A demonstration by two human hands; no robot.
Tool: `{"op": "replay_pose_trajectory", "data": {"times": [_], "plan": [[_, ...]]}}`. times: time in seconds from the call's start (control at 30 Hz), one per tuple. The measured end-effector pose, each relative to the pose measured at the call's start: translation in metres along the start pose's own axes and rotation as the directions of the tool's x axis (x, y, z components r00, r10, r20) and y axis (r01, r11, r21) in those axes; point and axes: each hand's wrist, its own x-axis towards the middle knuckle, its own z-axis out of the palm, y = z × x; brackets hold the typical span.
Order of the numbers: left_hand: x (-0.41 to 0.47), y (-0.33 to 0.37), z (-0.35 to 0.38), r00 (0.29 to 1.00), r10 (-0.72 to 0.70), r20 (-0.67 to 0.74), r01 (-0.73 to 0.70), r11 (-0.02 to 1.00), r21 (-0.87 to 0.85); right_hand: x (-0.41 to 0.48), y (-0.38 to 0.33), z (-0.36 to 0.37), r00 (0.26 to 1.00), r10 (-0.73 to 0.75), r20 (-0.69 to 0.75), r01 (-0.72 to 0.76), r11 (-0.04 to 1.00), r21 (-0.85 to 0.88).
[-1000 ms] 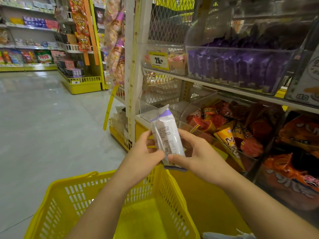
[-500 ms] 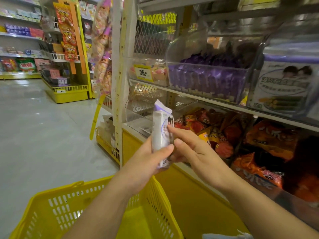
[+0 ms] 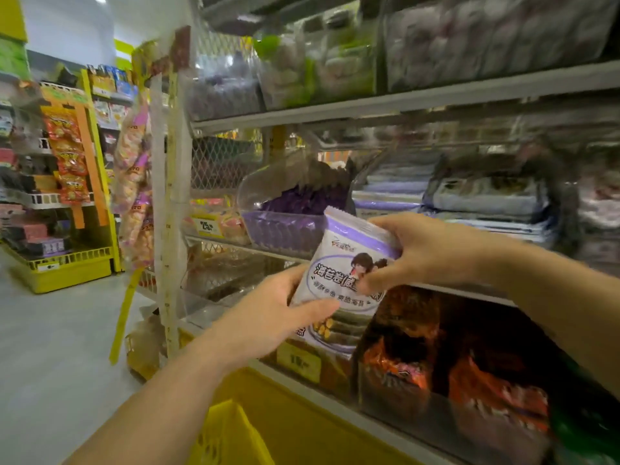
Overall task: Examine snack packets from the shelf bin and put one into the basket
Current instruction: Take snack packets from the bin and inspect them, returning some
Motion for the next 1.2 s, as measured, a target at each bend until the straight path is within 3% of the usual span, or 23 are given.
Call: {"op": "replay_pose_trajectory", "data": {"times": [0.13, 0.2, 0.27, 0.33, 0.5, 0.7, 0.83, 0.97, 1.07, 1.2], "plan": [[0.038, 0.023, 0.011, 0.976, 0.057, -0.208, -0.032, 0.992, 0.124, 0.010, -0.002, -0.033, 0.985, 0.017, -0.172, -0.053, 0.976, -0.210], [0.056, 0.032, 0.013, 0.903, 0.151, -0.403, -0.031, 0.957, 0.289, 0.015, 0.002, -0.051, 0.954, -0.009, -0.298, -0.083, 0.953, -0.293], [0.068, 0.039, 0.014, 0.824, 0.276, -0.495, -0.039, 0.899, 0.436, 0.018, 0.005, -0.069, 0.914, -0.034, -0.404, -0.104, 0.944, -0.313], [0.077, 0.043, 0.015, 0.835, 0.347, -0.427, -0.069, 0.836, 0.544, 0.023, 0.009, -0.082, 0.884, -0.041, -0.465, -0.122, 0.941, -0.315], [0.102, 0.043, 0.022, 0.922, 0.364, -0.129, -0.165, 0.673, 0.721, 0.039, 0.010, -0.102, 0.856, -0.088, -0.510, -0.132, 0.916, -0.380], [0.121, 0.038, 0.025, 0.960, 0.277, -0.049, -0.118, 0.555, 0.823, 0.052, 0.011, -0.112, 0.871, -0.127, -0.474, -0.153, 0.848, -0.507], [0.122, 0.035, 0.027, 0.946, 0.316, -0.069, -0.110, 0.516, 0.849, 0.060, 0.013, -0.108, 0.913, -0.108, -0.394, -0.144, 0.818, -0.557], [0.116, 0.028, 0.030, 0.810, 0.519, -0.273, -0.110, 0.591, 0.799, 0.058, 0.019, -0.110, 0.925, -0.028, -0.378, -0.197, 0.815, -0.544], [0.120, 0.022, 0.026, 0.723, 0.569, -0.391, -0.097, 0.644, 0.758, 0.056, 0.028, -0.098, 0.930, -0.018, -0.368, -0.199, 0.817, -0.542], [0.131, 0.025, 0.021, 0.765, 0.573, -0.294, -0.061, 0.519, 0.853, 0.058, 0.038, -0.077, 0.929, -0.049, -0.367, -0.188, 0.792, -0.580]]}}
